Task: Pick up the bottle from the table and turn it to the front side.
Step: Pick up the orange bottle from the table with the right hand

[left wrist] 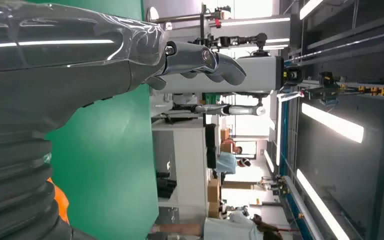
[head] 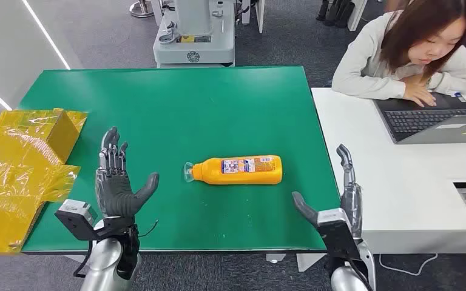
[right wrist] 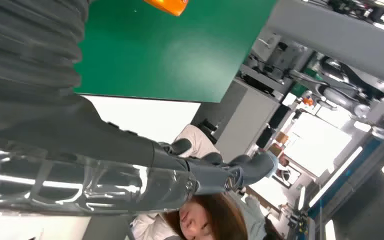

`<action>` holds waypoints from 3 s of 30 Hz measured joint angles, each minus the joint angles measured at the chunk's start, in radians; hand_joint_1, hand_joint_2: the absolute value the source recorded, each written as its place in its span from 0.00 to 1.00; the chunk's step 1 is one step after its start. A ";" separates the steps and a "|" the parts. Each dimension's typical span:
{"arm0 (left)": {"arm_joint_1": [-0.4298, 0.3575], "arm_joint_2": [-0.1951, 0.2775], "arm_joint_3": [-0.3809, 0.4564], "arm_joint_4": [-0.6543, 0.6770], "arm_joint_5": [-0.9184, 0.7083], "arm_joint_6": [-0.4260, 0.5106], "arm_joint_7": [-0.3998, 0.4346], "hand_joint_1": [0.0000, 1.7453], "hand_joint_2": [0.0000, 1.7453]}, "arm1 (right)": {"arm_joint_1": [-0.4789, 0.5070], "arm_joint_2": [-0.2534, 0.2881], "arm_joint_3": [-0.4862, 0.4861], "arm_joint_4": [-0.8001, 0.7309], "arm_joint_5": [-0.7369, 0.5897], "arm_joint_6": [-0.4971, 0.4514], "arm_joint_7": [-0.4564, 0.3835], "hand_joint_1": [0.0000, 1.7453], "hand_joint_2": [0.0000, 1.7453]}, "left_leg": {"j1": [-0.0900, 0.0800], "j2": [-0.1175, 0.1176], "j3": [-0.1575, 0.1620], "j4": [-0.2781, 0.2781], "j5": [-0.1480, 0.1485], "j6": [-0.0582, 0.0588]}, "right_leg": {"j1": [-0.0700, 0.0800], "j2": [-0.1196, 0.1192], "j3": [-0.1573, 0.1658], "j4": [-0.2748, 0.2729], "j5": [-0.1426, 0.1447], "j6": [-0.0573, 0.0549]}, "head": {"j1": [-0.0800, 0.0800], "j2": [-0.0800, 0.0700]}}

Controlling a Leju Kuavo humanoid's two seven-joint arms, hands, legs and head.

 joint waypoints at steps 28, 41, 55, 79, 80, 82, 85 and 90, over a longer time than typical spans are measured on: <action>-0.180 -0.005 -0.120 0.185 0.052 -0.037 -0.016 0.00 1.00 | -0.726 -0.002 0.337 0.923 0.134 0.361 0.124 0.00 1.00 | 0.000 -0.001 -0.001 0.000 0.002 0.000 | 0.000 0.000 -0.001 0.001 0.002 0.000 | 0.000 0.000; -0.201 -0.001 -0.120 0.215 0.068 -0.011 0.019 0.00 1.00 | -0.891 0.017 0.525 1.148 0.222 0.552 0.325 0.00 1.00 | 0.000 -0.001 -0.001 0.001 0.002 0.000 | 0.000 0.000 -0.001 0.001 0.002 0.000 | 0.000 0.000; -0.190 -0.001 -0.120 0.222 0.067 0.005 0.027 0.00 1.00 | -0.948 0.015 0.618 1.255 0.223 0.649 0.398 0.00 1.00 | 0.000 -0.001 -0.001 0.001 0.002 0.000 | 0.000 0.000 -0.001 0.001 0.002 0.000 | 0.000 0.000; -0.153 0.001 -0.118 0.218 0.056 0.005 0.030 0.00 1.00 | -0.886 -0.036 0.672 1.280 0.144 0.426 0.310 1.00 1.00 | 0.000 0.000 0.002 0.001 0.003 0.001 | 0.000 0.000 0.002 0.000 0.004 0.000 | 0.000 0.000; -0.147 0.002 -0.117 0.216 0.052 0.007 0.029 0.00 1.00 | -0.872 -0.041 0.661 1.272 0.105 0.394 0.268 1.00 1.00 | 0.000 0.000 0.002 0.001 0.003 0.001 | 0.000 0.000 0.002 0.000 0.004 0.000 | 0.000 0.000; -0.136 0.007 -0.113 0.211 0.048 0.018 0.024 0.00 1.00 | -0.830 -0.050 0.621 1.243 0.009 0.341 0.166 1.00 1.00 | 0.000 0.000 0.002 0.001 0.003 0.001 | 0.000 0.000 0.002 0.000 0.004 0.000 | 0.000 0.000; -0.129 0.023 -0.096 0.210 0.050 0.032 0.017 0.00 1.00 | -0.731 -0.064 0.536 1.143 -0.124 0.286 0.049 1.00 1.00 | 0.000 -0.001 0.001 0.001 0.003 0.001 | 0.000 -0.001 0.002 0.000 0.004 0.000 | 0.000 0.000; -0.127 0.058 -0.046 0.210 0.034 0.034 0.016 0.00 1.00 | -0.559 -0.089 0.408 0.892 -0.201 0.215 0.030 1.00 1.00 | 0.000 -0.002 -0.001 0.000 0.003 0.001 | 0.000 -0.001 0.000 0.000 0.003 0.000 | 0.000 0.000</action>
